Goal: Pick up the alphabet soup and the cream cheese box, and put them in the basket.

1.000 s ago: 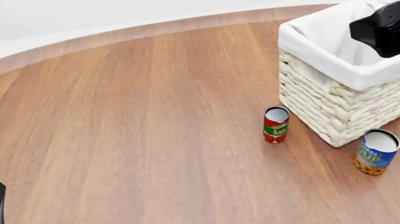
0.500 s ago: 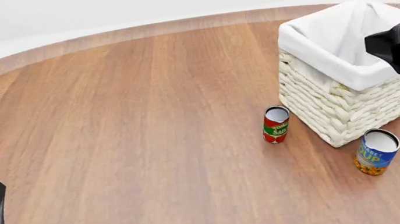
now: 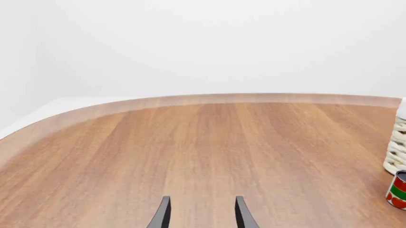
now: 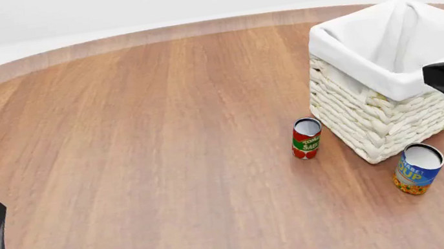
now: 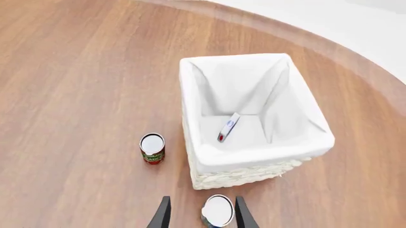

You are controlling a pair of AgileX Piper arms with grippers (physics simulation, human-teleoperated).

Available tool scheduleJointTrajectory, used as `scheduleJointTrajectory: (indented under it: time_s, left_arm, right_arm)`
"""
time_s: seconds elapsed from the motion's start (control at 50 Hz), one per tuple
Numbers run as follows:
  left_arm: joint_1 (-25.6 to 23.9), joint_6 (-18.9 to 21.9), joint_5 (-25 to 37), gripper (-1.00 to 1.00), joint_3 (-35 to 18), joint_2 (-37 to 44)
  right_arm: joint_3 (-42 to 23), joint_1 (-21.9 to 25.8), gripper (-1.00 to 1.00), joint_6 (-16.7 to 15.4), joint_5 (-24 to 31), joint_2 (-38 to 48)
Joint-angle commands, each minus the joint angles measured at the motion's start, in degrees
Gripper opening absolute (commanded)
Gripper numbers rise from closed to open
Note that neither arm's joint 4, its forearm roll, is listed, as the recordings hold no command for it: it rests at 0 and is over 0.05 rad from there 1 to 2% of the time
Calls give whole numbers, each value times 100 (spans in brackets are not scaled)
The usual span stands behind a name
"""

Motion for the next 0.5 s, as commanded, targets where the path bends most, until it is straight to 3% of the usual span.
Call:
scheduleJointTrajectory:
  time_s: [0.02, 0.5]
  left_arm:
    - [0, 0, 0, 100, 0, 0]
    - [0, 0, 0, 100, 0, 0]
  right_arm:
    - [323, -145, 100, -21, -37, -204]
    - [935, -223, 100, 136, 32, -620]
